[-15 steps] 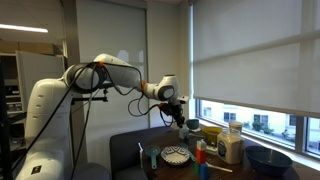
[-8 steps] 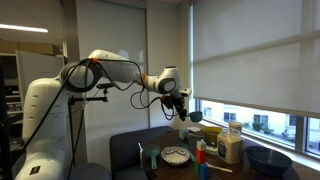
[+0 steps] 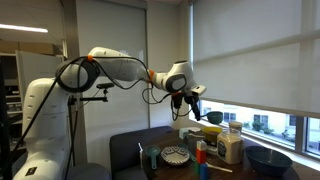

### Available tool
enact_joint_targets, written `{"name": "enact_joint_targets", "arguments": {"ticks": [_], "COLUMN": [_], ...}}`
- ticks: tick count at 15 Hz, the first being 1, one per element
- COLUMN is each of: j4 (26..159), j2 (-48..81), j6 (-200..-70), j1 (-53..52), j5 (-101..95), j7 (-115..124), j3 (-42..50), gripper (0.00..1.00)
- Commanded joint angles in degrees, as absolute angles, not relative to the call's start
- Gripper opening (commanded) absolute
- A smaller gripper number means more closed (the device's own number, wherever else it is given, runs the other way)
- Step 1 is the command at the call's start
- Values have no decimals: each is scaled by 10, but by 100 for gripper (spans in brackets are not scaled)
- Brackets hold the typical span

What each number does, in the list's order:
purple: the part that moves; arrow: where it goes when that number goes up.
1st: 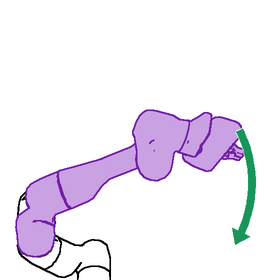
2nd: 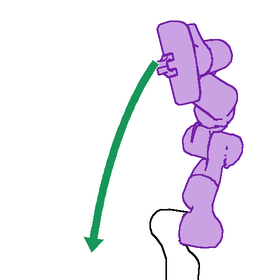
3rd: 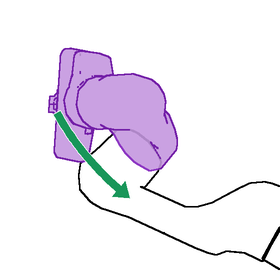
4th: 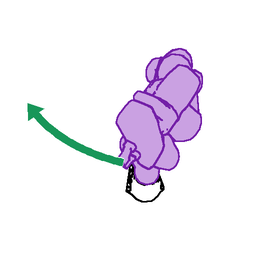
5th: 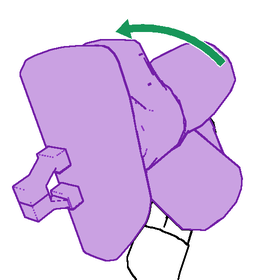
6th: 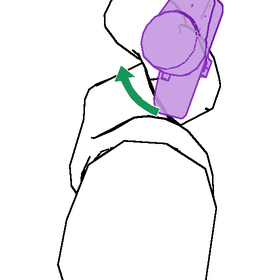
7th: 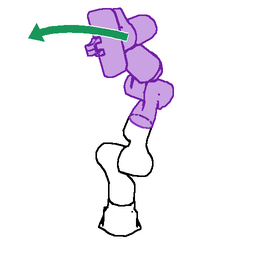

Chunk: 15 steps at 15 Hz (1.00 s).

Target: Put one measuring cup on top of the glass container.

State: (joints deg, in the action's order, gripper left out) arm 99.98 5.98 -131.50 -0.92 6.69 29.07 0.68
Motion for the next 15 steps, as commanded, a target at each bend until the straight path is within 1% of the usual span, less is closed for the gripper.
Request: {"name": "enact_joint_targets", "arguments": {"ticks": [1,2,3,4,5,8,12,15], "j4": [969,977,981,978,978,951,931,923], "j2": [61,55,60,59,58,72,86,97], "j6": [-1316,-1336,-1317,-1322,-1325,-1282,-1240,-1243], "j1": [12,13,13,16,16,29,32,31], "j5": [103,109,88,93,95,173,174,167], "j7": [340,348,320,325,329,314,335,346], "j3": [28,28,28,31,32,32,38,40], "gripper": [6,6,25,25,6,6,6,6]}}
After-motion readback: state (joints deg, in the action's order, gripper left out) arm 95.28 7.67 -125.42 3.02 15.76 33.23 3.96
